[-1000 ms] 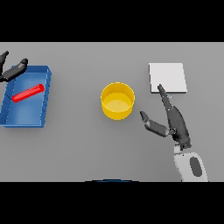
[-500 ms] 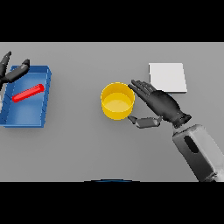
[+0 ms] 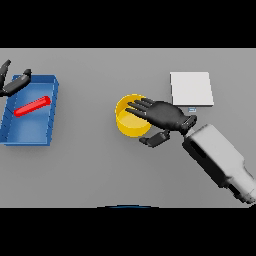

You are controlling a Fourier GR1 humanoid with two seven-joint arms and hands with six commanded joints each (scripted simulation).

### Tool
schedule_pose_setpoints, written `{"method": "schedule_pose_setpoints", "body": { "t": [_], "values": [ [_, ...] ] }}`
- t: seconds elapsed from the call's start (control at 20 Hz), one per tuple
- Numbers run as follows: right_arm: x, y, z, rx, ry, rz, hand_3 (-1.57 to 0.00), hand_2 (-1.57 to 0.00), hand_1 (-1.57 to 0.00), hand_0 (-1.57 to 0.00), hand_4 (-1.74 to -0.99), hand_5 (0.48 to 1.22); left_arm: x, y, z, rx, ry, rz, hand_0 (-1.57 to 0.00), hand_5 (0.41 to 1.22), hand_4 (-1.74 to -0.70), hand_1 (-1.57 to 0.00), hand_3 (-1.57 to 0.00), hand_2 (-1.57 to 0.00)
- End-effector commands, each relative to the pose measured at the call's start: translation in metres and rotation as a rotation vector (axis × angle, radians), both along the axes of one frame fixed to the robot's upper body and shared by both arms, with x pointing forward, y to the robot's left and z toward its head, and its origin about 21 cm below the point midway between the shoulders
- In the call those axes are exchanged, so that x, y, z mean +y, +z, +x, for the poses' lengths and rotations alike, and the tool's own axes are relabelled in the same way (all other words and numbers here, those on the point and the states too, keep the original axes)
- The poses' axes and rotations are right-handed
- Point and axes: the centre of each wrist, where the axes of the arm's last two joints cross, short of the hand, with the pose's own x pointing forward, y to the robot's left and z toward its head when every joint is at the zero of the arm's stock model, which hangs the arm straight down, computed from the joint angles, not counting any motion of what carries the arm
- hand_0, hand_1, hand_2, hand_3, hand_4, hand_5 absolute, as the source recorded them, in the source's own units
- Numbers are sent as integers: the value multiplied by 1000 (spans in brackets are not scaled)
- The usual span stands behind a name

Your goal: Pick up the red beaker and tilt it to pour out 1 green nut into yellow bowl. Pick up the yellow bowl and place it on the metallic measuring scale.

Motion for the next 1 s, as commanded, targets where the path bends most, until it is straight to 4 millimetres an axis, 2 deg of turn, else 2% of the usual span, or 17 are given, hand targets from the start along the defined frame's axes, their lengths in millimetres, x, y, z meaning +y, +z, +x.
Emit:
{"method": "schedule_pose_setpoints", "body": {
  "t": [0.0, 0.35, 0.55, 0.65, 0.75, 0.8, 0.85, 0.9, 0.95],
  "values": [
    [4, 1, 2, 8, 22, -18, 1, 1, 1, 1, -1155, 646, -3, 0, -1, 1, -2, -4, 1, 695, -808, 1, 1, 1],
    [30, -5, 19, 66, 69, -191, 1, 1, 1, 1, -1174, 674, 3, 1, -1, 0, -6, 7, 1, 703, -801, 1, 1, 1],
    [35, -12, 25, 94, 73, -244, -8, 1, 1, 1, -1186, 684, 5, 4, 1, 5, -1, 19, 1, 704, -797, 1, 1, 1],
    [30, -18, 26, 111, 75, -241, -22, 1, 1, 1, -1195, 708, 5, 4, 2, 16, 3, 22, 1, 711, -789, 1, 1, 1],
    [34, -18, 29, 97, 52, -261, -77, -37, -15, 1, -1234, 770, 4, 2, 2, 19, 0, 14, 1, 714, -789, 1, 1, 1],
    [34, -20, 27, 102, 59, -251, -130, -88, -60, -48, -1261, 809, 6, -1, 2, 16, 1, 15, 1, 712, -791, 1, 1, 1],
    [34, -18, 26, 102, 67, -252, -215, -189, -183, -193, -1309, 891, 4, 1, 2, 11, -4, 22, 1, 711, -791, 1, 1, 1],
    [35, -20, 25, 105, 82, -241, -322, -349, -407, -455, -1363, 957, 3, 0, 3, 12, -7, 21, 1, 710, -789, 1, 1, 1],
    [36, -20, 24, 108, 90, -236, -572, -594, -640, -678, -1435, 1010, 3, -3, 4, 13, -11, 21, 1, 710, -788, 1, 1, 1]
  ]
}}
